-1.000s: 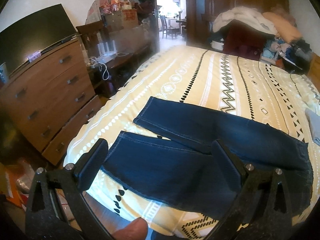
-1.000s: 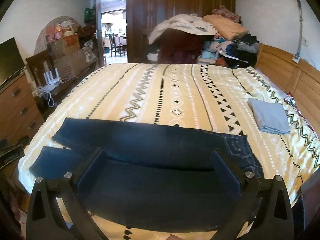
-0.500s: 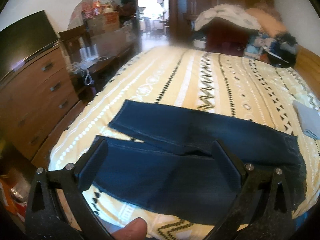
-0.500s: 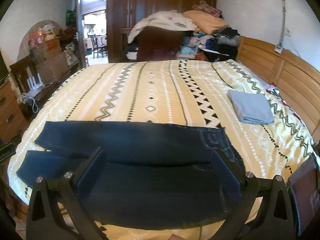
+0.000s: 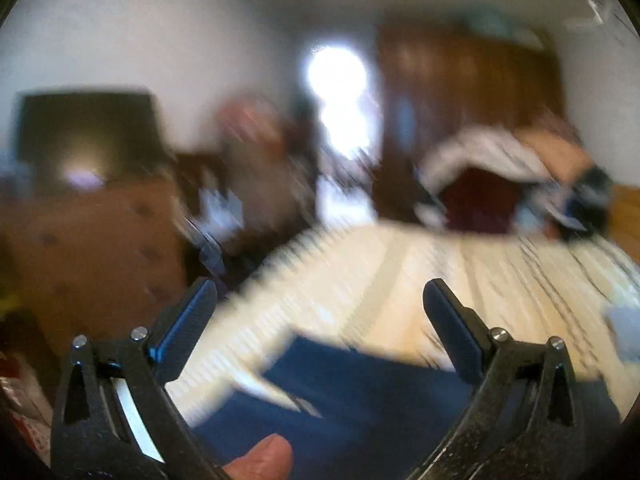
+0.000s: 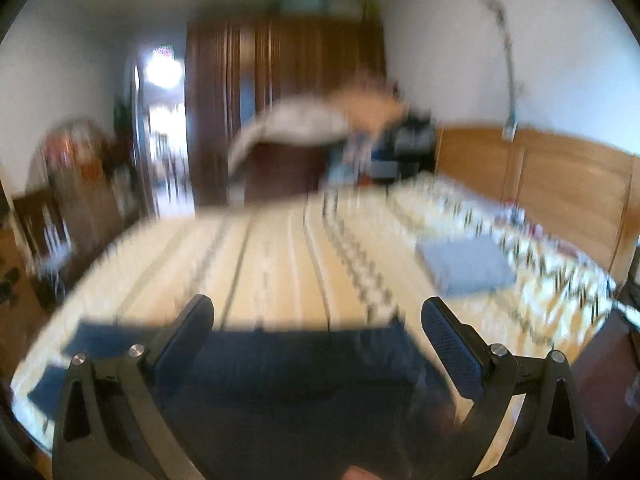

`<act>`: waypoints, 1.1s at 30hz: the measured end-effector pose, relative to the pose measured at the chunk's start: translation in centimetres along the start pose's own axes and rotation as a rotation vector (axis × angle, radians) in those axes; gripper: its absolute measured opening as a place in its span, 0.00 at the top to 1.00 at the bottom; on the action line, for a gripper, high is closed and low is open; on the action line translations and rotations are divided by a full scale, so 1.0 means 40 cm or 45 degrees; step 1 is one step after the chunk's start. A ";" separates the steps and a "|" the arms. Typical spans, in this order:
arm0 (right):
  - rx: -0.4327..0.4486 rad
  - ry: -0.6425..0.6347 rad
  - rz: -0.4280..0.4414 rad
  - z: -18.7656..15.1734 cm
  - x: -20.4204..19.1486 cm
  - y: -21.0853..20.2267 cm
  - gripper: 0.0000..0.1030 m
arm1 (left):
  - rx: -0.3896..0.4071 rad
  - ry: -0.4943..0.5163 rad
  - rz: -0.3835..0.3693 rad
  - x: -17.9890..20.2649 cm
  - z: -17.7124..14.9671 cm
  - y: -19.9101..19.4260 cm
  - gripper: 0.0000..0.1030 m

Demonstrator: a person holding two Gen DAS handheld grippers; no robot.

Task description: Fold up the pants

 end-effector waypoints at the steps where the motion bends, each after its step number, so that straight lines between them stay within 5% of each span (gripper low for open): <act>1: 0.088 -0.027 0.004 0.016 0.020 -0.017 0.00 | 0.079 -0.014 0.054 -0.052 0.046 0.006 0.00; 6: -0.024 -0.094 -0.049 0.009 0.090 0.050 0.00 | 0.245 0.037 0.239 -0.243 0.186 0.108 0.00; 9: -0.087 -0.026 -0.052 -0.001 0.139 0.099 0.00 | 0.087 0.151 0.178 -0.281 0.177 0.275 0.00; 12: -0.130 -0.052 -0.064 -0.027 0.145 0.156 0.00 | -0.234 0.203 -0.050 -0.237 0.031 0.461 0.00; 15: -0.231 -0.080 -0.045 -0.091 0.118 0.239 0.00 | -0.567 0.225 -0.211 -0.155 -0.225 0.618 0.00; 20: -0.404 -0.142 0.008 -0.236 0.015 0.359 0.00 | -0.914 0.296 -0.342 -0.035 -0.568 0.742 0.00; 23: -0.461 -0.190 0.025 -0.300 -0.032 0.420 0.00 | -1.015 0.326 -0.328 -0.008 -0.671 0.789 0.00; 30: -0.518 -0.213 0.064 -0.391 -0.114 0.511 0.00 | -1.091 0.272 -0.279 -0.033 -0.718 0.868 0.01; 33: -0.542 -0.209 0.082 -0.419 -0.134 0.532 0.00 | -1.129 0.269 -0.309 -0.017 -0.751 0.874 0.10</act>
Point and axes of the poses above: each gripper's, at about its wrist camera, not at the fingertips, and y roughly the way its jaws point, x to its right, z to its top, the point moved 7 cm from there along y, roughly the way its jaws point, and after that the axes turned 8 degrees about x, right-handed, at the moved point
